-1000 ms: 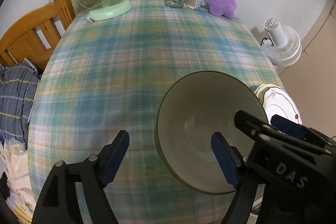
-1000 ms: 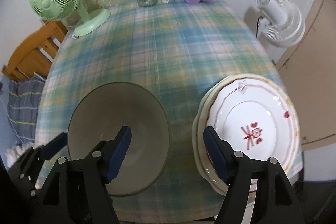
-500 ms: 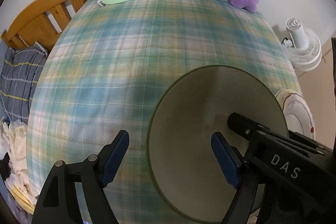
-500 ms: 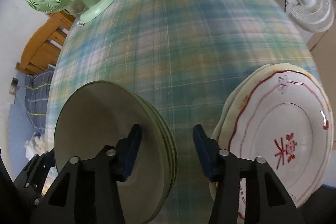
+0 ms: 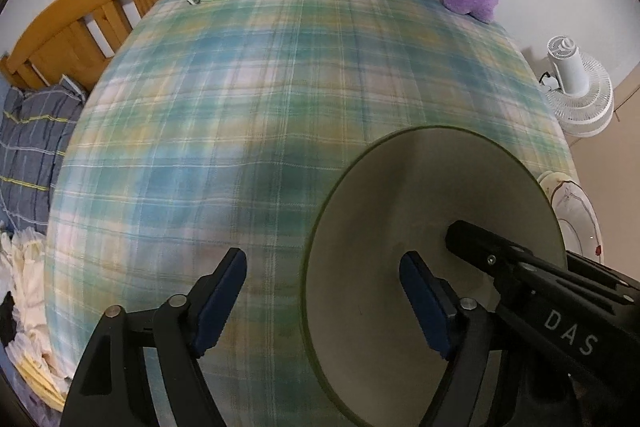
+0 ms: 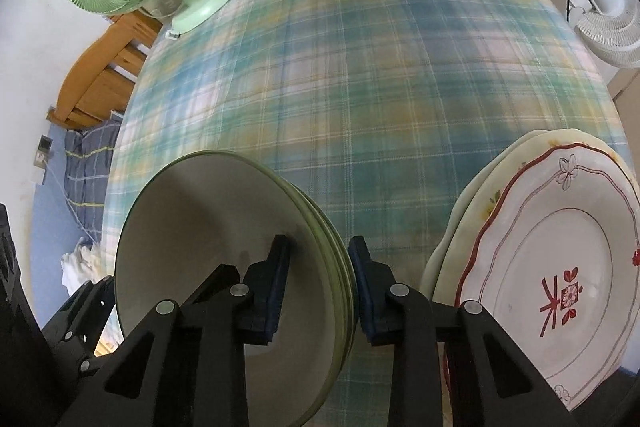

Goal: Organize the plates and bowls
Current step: 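Grasp the rim of the stacked bowls with both tools and lift, then carry the bowl stack with both tools over the red-flower plate stack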

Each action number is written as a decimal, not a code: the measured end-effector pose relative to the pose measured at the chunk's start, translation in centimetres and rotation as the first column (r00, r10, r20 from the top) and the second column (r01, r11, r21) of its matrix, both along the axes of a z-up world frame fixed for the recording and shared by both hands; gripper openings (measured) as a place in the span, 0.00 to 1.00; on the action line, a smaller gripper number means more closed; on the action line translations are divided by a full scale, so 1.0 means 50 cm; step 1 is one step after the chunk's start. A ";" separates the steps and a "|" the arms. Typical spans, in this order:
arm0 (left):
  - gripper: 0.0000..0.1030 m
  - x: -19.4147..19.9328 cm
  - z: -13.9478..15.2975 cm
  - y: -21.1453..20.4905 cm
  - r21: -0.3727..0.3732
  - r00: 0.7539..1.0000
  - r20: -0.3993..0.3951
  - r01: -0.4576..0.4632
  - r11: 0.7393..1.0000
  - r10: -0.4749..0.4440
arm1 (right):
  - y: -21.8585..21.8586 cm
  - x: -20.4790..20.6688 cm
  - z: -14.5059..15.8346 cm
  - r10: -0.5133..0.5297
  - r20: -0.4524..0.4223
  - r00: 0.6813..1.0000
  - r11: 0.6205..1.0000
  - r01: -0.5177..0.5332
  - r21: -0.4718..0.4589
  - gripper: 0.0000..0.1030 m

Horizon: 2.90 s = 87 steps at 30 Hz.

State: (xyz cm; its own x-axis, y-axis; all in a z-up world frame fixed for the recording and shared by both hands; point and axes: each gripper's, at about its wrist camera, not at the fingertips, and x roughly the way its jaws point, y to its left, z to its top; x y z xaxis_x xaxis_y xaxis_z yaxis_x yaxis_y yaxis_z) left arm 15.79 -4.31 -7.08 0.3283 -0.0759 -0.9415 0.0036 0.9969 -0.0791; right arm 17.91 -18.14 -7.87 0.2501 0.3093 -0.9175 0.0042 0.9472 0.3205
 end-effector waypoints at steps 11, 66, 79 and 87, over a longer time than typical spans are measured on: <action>0.47 0.009 -0.011 -0.005 -0.136 0.994 0.033 0.111 0.984 -0.108 | 0.005 -0.007 0.001 -0.056 0.007 0.998 0.998 0.057 -0.030 0.33; 0.46 -0.076 0.131 -0.170 -0.141 0.989 0.123 0.098 0.985 -0.081 | -0.144 -0.094 0.146 -0.063 0.091 0.994 0.998 0.066 -0.024 0.35; 0.46 -0.085 0.120 -0.285 -0.164 0.991 0.117 0.079 0.983 -0.060 | -0.256 -0.102 0.148 -0.049 0.088 0.995 0.998 0.053 -0.046 0.35; 0.46 -0.090 0.100 -0.344 -0.179 0.993 0.096 0.078 0.981 -0.061 | -0.320 -0.107 0.132 -0.057 0.070 0.996 0.997 0.061 -0.057 0.35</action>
